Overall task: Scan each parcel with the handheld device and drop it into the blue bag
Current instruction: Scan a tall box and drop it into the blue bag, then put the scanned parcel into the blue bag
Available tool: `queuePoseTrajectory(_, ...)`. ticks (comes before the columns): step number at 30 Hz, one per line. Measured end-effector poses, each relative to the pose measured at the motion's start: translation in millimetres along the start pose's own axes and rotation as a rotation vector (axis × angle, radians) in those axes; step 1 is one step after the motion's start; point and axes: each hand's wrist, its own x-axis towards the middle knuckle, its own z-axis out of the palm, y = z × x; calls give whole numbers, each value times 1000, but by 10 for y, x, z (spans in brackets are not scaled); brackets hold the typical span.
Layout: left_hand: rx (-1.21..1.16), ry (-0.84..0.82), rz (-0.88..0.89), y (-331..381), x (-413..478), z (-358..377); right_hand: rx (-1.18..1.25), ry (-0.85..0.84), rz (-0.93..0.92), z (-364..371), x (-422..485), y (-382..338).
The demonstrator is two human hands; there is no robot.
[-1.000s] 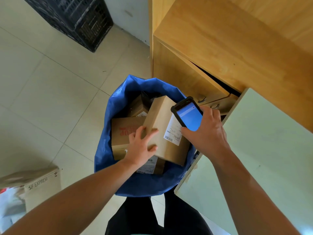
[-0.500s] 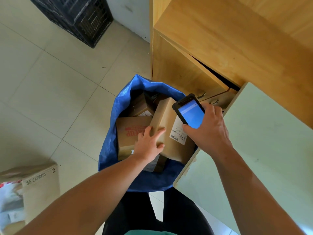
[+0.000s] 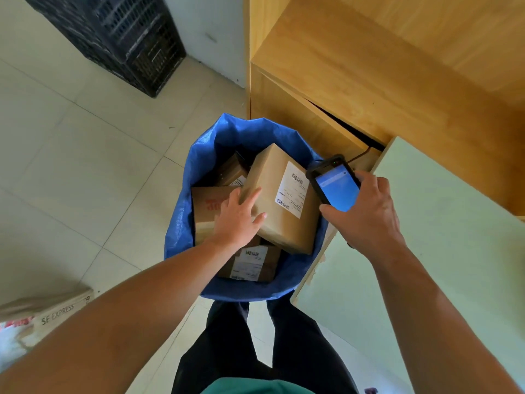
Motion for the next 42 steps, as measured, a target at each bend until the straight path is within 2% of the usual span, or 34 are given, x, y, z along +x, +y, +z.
queuePoseTrajectory(3,-14,8,-28,-21,32,-34,1,28,31,-36,-122,48)
queuePoseTrajectory(12,243,150,156,-139,-197,-529,67,94,72,-38,-677,-90)
queuePoseTrajectory(20,362,181,288,35,-529,-1130,174,224,156,-305,-1514,20)
queuePoseTrajectory(24,399,184,415,519,-716,-1179,203,292,220,-501,-1930,387)
queuePoseTrajectory(29,442,199,605,1409,-1051,-875,278,394,317,-716,-2474,1070)
queuePoseTrajectory(42,540,171,1039,3851,-2682,786,369,566,547,-1009,-4159,3402)
